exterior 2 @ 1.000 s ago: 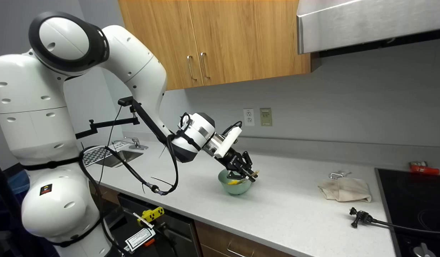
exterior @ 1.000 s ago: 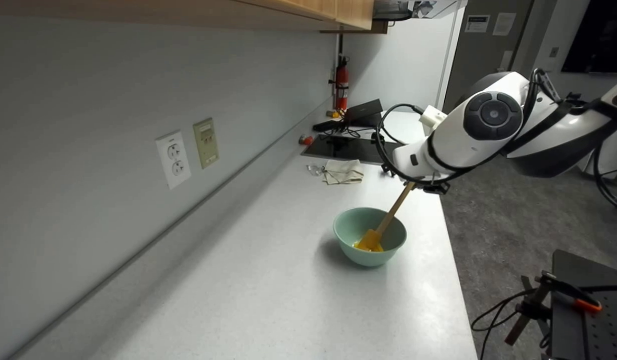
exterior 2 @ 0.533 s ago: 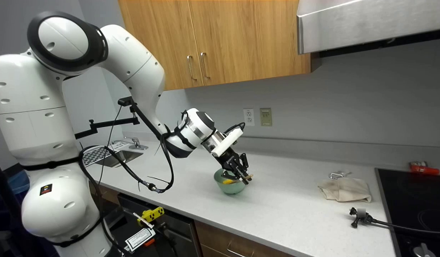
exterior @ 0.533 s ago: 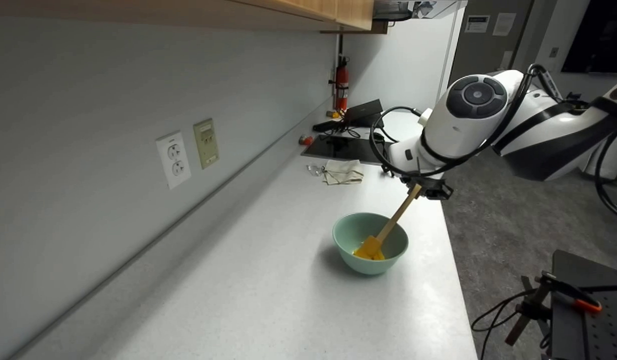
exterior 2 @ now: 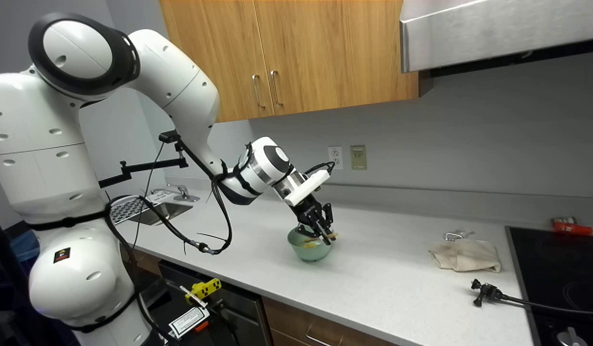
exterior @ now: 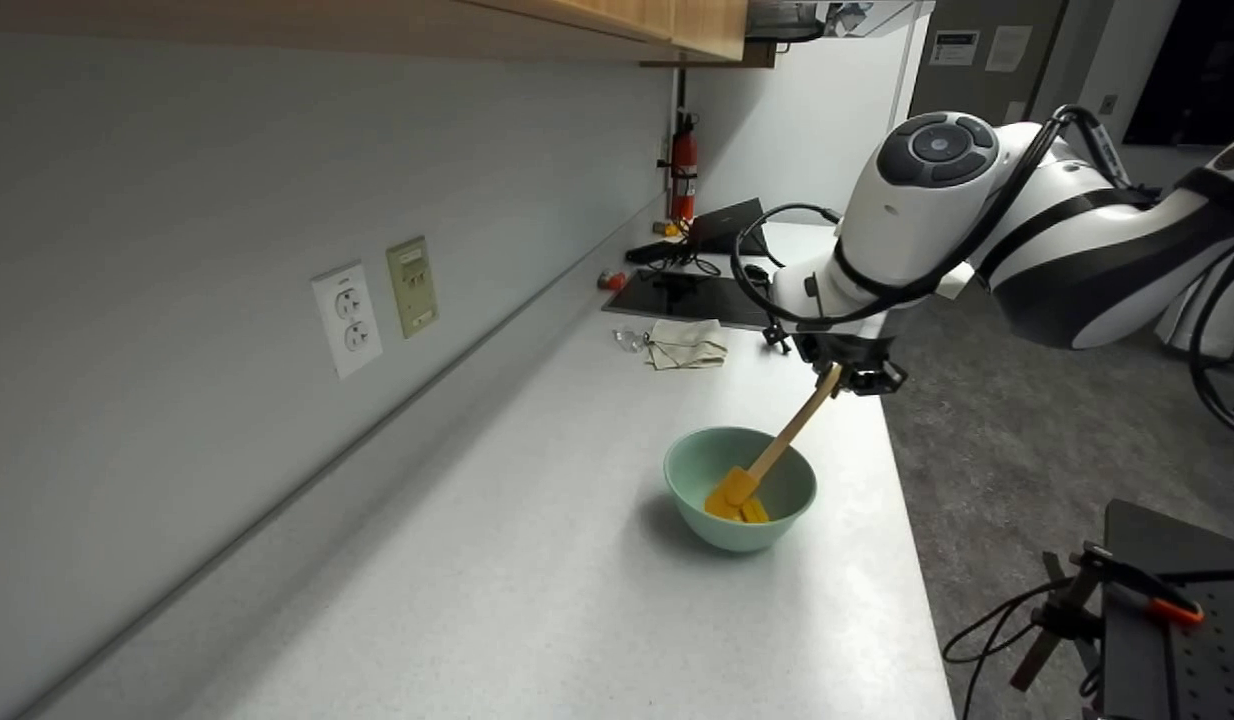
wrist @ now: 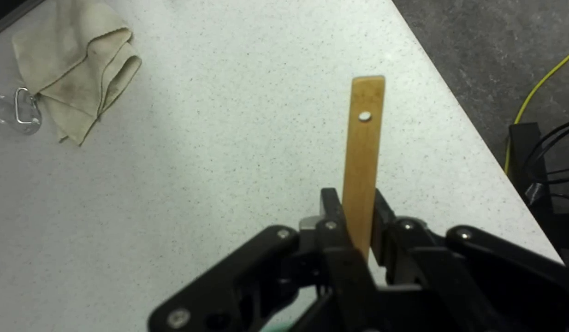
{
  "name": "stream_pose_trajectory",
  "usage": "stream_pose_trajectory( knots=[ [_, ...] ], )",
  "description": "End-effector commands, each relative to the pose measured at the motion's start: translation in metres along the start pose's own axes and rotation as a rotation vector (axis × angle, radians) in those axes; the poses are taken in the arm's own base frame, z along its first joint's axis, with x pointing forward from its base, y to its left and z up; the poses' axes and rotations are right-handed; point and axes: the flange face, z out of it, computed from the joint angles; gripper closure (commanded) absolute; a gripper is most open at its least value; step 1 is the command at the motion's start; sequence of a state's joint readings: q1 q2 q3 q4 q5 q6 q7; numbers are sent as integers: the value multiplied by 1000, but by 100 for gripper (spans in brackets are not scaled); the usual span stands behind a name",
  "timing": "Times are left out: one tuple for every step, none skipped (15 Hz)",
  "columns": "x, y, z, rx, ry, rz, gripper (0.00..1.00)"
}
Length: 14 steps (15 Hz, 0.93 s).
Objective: Stir the contents in the green bowl
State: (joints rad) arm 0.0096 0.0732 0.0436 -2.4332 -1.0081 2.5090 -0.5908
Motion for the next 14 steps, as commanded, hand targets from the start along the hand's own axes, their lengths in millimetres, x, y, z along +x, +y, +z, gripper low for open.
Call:
stream_pose_trajectory(
  knots=[
    [-12, 10, -12, -23, 26, 13, 96],
    [-13, 12, -14, -37, 23, 20, 96],
    [-15, 13, -14, -46, 19, 26, 96],
    [-16, 14, -15, -55, 18, 32, 96],
    [-17, 15, -16, -60, 17, 36, 96],
    [-17, 16, -16, -59, 15, 36, 96],
    [-17, 15, -16, -58, 13, 38, 96],
    [-16, 15, -15, -64, 9, 48, 96],
    [-16, 13, -14, -72, 6, 58, 96],
    [-14, 10, -11, -58, 0, 51, 96],
    [-13, 8, -9, -66, -5, 57, 96],
    [-12, 6, -7, -64, -10, 60, 96],
    [-11, 5, -6, -75, -13, 70, 96],
    [-10, 4, -5, -79, -17, 72, 96]
  ],
)
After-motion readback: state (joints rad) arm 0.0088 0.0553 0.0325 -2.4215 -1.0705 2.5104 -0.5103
